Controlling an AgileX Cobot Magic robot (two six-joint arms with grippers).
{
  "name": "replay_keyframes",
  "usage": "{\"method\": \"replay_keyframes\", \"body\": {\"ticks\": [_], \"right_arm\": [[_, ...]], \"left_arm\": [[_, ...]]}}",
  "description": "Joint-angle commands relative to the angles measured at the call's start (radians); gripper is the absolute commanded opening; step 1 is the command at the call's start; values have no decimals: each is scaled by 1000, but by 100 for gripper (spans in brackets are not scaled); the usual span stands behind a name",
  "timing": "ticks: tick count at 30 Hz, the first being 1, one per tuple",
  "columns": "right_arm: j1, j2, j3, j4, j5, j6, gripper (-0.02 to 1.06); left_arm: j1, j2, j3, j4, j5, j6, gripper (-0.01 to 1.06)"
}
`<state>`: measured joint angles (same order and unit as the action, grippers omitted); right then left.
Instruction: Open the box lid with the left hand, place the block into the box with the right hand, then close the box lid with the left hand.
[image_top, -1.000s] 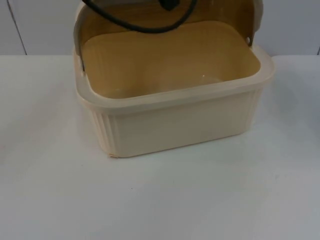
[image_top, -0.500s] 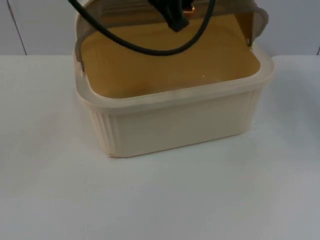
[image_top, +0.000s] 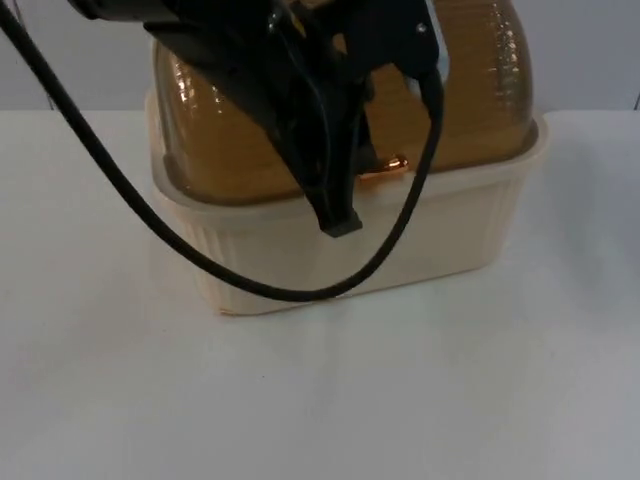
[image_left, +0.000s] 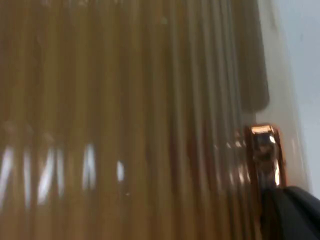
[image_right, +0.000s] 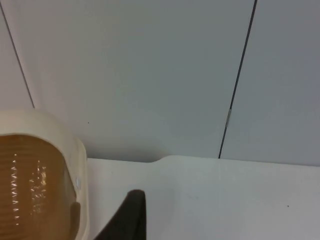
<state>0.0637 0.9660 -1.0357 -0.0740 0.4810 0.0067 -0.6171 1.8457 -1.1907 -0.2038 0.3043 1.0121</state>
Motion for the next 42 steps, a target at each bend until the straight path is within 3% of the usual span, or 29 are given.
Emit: {"method": "replay_keyframes", "body": {"ticks": [1, 6, 8, 11, 16, 23, 30, 34, 36, 38, 39, 40, 42], "right_arm": [[4, -13, -4, -2, 5, 4, 105], [4, -16, -4, -2, 9, 4, 105], [4, -16, -4, -2, 9, 4, 105], [4, -16, -4, -2, 4, 4, 105], [4, -16, -4, -2, 2, 4, 105], [4, -16, -4, -2, 4, 4, 105], [4, -16, -4, -2, 4, 4, 105], [4, -16, -4, -2, 2, 4, 105], [4, -16, -4, -2, 2, 4, 105], [4, -16, -4, -2, 2, 4, 105], [4, -16, -4, -2, 2, 4, 105], [4, -16, -4, -2, 2, 4, 105], [4, -16, -4, -2, 2, 4, 105]], "left_arm": [[-13, -2, 23, 10, -20, -24, 0], [-46, -44, 51, -55, 74, -149, 0], [-60, -78, 51, -152, 162, -231, 0], [-60, -132, 51, -298, 240, -236, 0], [-58, -224, 51, -395, 274, -276, 0], [-55, -372, 51, -421, 275, -293, 0], [-37, -505, 51, -251, 225, -425, 0], [136, -562, 51, -203, 223, -515, 0], [165, -565, 51, -203, 229, -524, 0], [306, -569, 51, -209, 261, -567, 0], [338, -569, 51, -209, 267, -580, 0], [435, -569, 69, -211, 259, -624, 0], [466, -569, 76, -218, 257, -632, 0]]}}
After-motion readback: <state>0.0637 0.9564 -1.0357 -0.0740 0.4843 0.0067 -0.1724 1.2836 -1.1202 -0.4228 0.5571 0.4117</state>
